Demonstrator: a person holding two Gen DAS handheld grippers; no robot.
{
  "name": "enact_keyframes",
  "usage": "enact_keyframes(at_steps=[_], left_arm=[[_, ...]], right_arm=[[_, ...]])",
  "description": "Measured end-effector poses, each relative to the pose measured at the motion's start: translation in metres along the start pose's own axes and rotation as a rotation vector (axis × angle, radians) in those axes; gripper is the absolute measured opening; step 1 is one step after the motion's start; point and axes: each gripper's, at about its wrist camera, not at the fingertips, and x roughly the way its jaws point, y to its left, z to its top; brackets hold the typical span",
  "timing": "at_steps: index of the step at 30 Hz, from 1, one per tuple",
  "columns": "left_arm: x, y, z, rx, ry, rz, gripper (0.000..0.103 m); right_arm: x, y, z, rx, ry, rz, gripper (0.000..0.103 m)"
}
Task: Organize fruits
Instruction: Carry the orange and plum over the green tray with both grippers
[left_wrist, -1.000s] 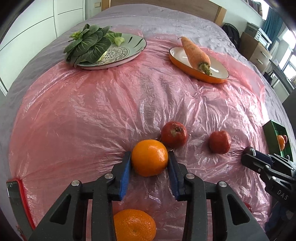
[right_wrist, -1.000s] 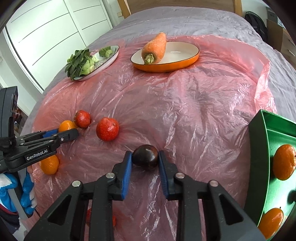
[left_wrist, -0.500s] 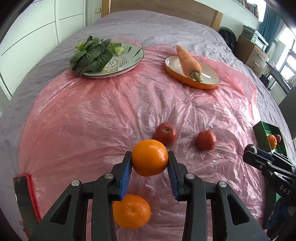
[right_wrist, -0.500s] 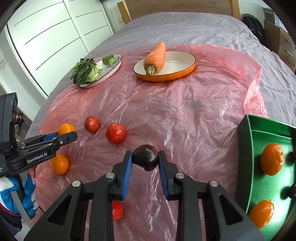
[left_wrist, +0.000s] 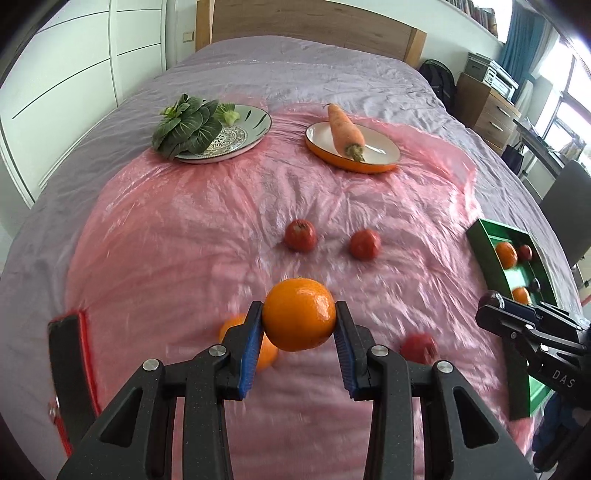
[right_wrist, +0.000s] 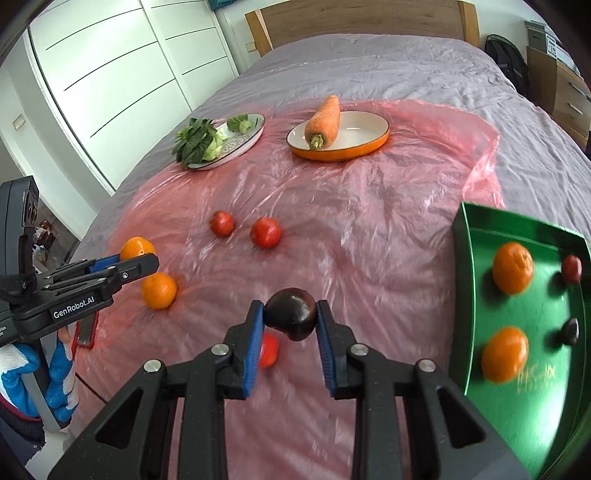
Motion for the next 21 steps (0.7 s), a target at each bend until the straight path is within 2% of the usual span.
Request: enact_keyframes(at_steps=[21], left_arm=[[-0.091, -0.046, -0.097, 0.078, -0.002, -0.016, 0.032]], right_arm=[[-0.081, 0.039, -0.122, -0.048, 0.055, 0.002, 0.040]])
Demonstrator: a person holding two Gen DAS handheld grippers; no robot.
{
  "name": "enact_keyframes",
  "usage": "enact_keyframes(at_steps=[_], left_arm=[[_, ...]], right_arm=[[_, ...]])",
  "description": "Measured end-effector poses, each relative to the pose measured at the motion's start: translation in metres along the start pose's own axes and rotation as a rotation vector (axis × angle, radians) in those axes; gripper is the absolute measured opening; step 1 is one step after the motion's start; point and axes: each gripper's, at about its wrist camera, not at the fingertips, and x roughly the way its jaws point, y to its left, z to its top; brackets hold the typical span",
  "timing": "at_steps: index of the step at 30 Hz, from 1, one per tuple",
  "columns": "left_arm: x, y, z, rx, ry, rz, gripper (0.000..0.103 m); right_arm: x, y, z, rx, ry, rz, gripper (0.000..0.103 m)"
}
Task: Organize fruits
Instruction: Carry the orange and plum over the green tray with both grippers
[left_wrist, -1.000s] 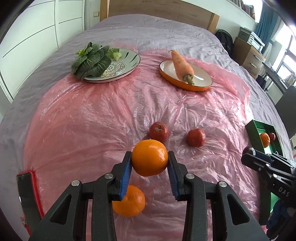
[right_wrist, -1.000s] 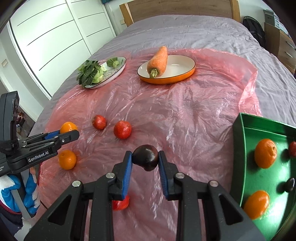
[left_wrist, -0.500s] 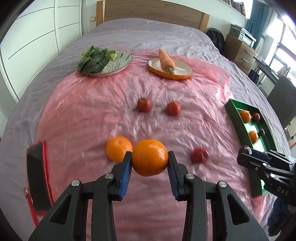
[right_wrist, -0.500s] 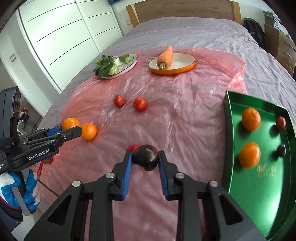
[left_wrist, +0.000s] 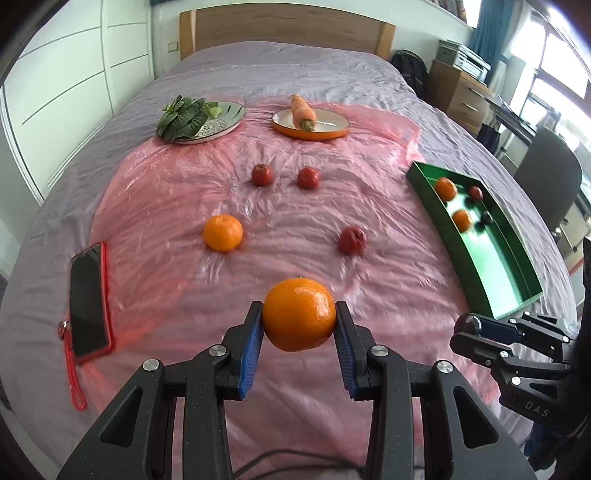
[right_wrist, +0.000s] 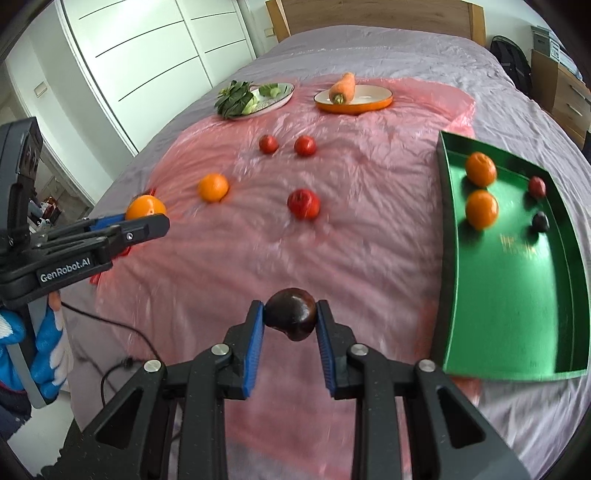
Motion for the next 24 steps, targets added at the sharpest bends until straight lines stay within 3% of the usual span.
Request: enact_keyframes(at_steps=[12, 24], left_arm=[[-0.029, -0.068, -0.045, 0.091, 0.025, -0.073, 0.032], [-0.031, -0.157, -0.049, 0.215, 0.055, -0.158, 0.032]], right_arm=[[-0.048, -0.016, -0.068, 0.029, -0.015, -0.035, 0.040], [-0.101, -0.091, -0.113, 0.132, -0.078, -0.136, 0.040]])
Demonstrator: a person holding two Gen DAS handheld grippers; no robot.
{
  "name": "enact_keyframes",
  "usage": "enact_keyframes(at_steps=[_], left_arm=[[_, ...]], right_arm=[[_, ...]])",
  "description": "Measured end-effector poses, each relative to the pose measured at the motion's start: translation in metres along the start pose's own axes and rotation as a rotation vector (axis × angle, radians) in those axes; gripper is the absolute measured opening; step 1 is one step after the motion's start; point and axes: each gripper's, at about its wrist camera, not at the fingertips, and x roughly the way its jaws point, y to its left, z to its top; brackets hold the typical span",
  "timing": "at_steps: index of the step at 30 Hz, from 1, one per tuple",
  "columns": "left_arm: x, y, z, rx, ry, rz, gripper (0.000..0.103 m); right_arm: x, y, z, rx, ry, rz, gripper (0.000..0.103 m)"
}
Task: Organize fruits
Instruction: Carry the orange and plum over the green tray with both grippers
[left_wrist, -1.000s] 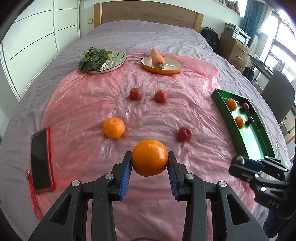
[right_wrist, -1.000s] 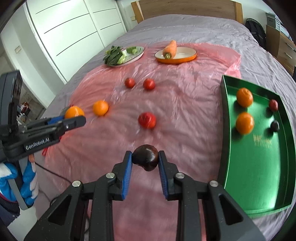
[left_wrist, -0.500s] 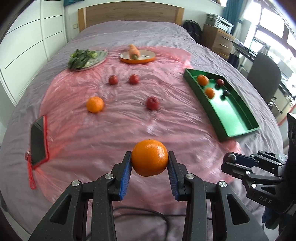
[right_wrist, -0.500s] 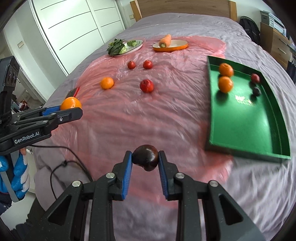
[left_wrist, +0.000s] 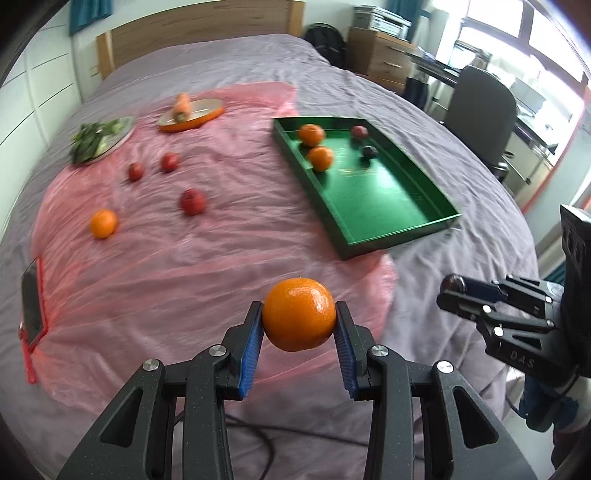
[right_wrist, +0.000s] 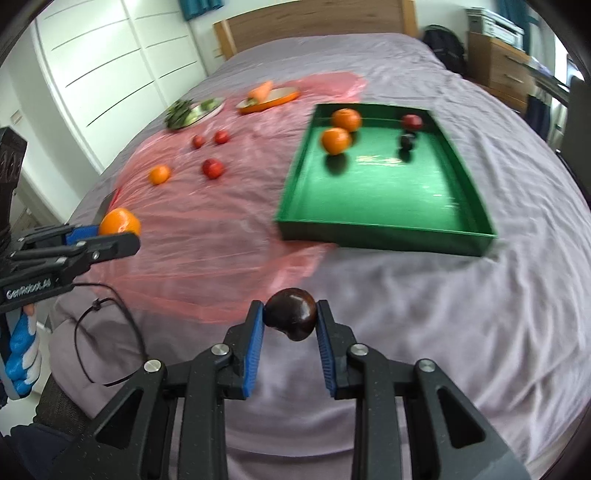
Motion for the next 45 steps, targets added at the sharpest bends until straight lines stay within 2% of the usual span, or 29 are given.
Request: enact_keyframes(at_steps=[7, 13, 19, 24, 33, 41, 42, 44, 45], left_arm=[[0.022, -0.039, 0.033, 0.054, 0.004, -0.046, 0.032], [0.050, -0.057, 0.064, 0.079, 0.010, -0.056, 0.032], [0.093, -0.060, 0.088, 0.069, 0.038, -0.054, 0.032], [0.125, -0.057, 0.101, 0.057, 0.064, -0.056, 0.032], [0.161, -0.055, 0.114, 0.063, 0.083, -0.036, 0.032], [0.171, -0.051, 0.115, 0.056, 0.090, -0.030, 0.033], [0.171, -0.051, 0.115, 0.058, 0.092, -0.029, 0.033], [0.171, -0.051, 0.115, 0.062, 0.097, -0.027, 0.033], [0.170, -0.051, 0.114, 0.063, 0.098, -0.029, 0.033]], right_arm=[[-0.011, -0.044, 0.017, 0.047, -0.048, -0.047, 0.040], [-0.001, -0.072, 0.051, 0.067, -0.075, -0.066, 0.040], [0.031, -0.099, 0.092, 0.067, -0.060, -0.090, 0.040], [0.068, -0.116, 0.114, 0.065, -0.025, -0.104, 0.040], [0.114, -0.130, 0.123, 0.051, 0.025, -0.134, 0.040], [0.120, -0.130, 0.120, 0.044, 0.022, -0.154, 0.041], [0.120, -0.130, 0.120, 0.044, 0.022, -0.156, 0.043], [0.119, -0.130, 0.119, 0.043, 0.024, -0.170, 0.062], [0.117, -0.131, 0.120, 0.045, 0.021, -0.181, 0.076]])
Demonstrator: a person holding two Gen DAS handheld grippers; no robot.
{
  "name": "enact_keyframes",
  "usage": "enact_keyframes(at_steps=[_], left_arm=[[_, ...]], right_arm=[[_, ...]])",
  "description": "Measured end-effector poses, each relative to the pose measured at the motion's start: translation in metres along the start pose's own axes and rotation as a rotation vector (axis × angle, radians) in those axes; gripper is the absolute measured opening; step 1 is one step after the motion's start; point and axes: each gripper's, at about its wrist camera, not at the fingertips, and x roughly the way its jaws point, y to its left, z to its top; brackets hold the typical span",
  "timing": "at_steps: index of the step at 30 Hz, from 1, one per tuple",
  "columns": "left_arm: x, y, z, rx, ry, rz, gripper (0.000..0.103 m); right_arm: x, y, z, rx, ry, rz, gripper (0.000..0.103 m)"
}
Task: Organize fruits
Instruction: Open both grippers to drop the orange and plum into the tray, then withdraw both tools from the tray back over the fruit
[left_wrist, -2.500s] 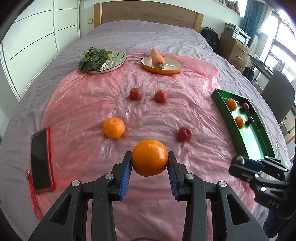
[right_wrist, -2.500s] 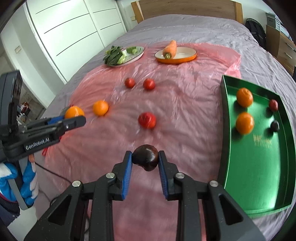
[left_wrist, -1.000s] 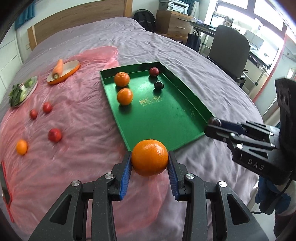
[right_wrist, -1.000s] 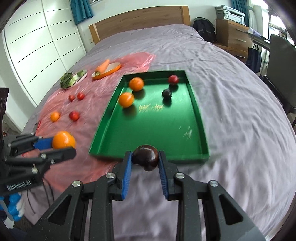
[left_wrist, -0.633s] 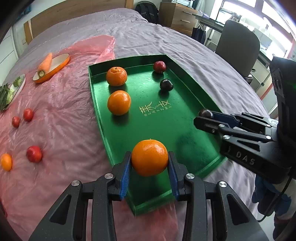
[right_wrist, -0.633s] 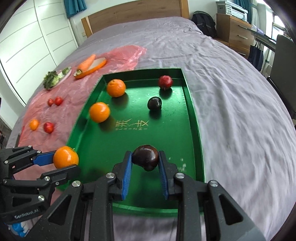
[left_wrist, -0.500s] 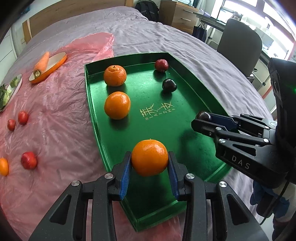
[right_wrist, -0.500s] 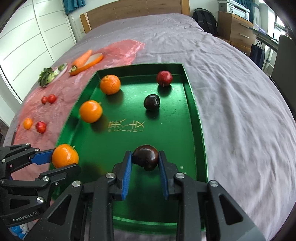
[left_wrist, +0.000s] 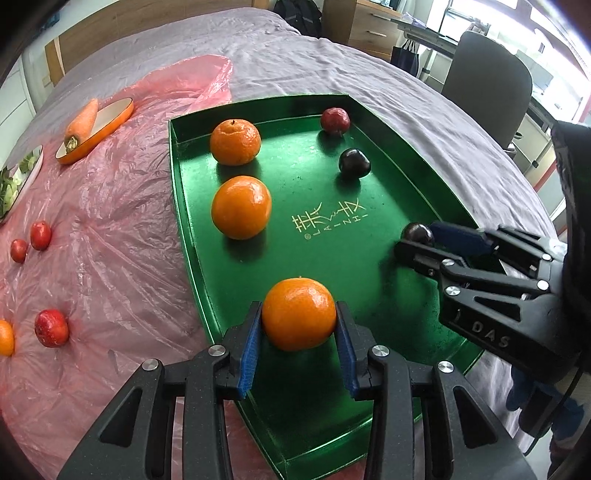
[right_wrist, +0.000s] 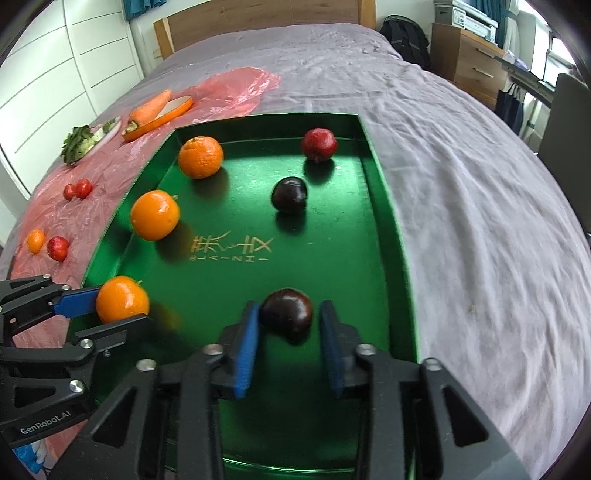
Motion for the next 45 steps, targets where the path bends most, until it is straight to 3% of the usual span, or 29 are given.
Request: enact_keyframes(at_steps=[1, 2, 5, 23, 37, 45], left_arm=[[-0.001, 0.000, -0.001, 0.000, -0.001, 0.000, 0.033], [-0.002, 0.000, -0.001, 0.001, -0.005, 0.001, 0.035], [-0.010, -0.002, -0.002, 0.001, -0.025, 0.002, 0.040], [-0.065, -0.010, -0.026, 0.002, -0.102, -0.001, 0.040], [-0.106, 0.014, -0.064, -0.034, -0.139, 0.064, 0.040], [-0.132, 0.037, -0.080, -0.065, -0.167, 0.112, 0.040]], right_arm=[[-0.002, -0.001, 0.000, 0.004, -0.006, -0.002, 0.083], [-0.005, -0.003, 0.000, 0.009, -0.012, 0.002, 0.084], [-0.012, -0.004, 0.001, 0.009, -0.020, -0.004, 0.084], [-0.072, 0.010, -0.020, 0.043, -0.080, 0.010, 0.085], [-0.118, 0.026, -0.064, 0.062, -0.107, 0.029, 0.086], [-0.131, 0.051, -0.083, 0.056, -0.106, 0.091, 0.086]])
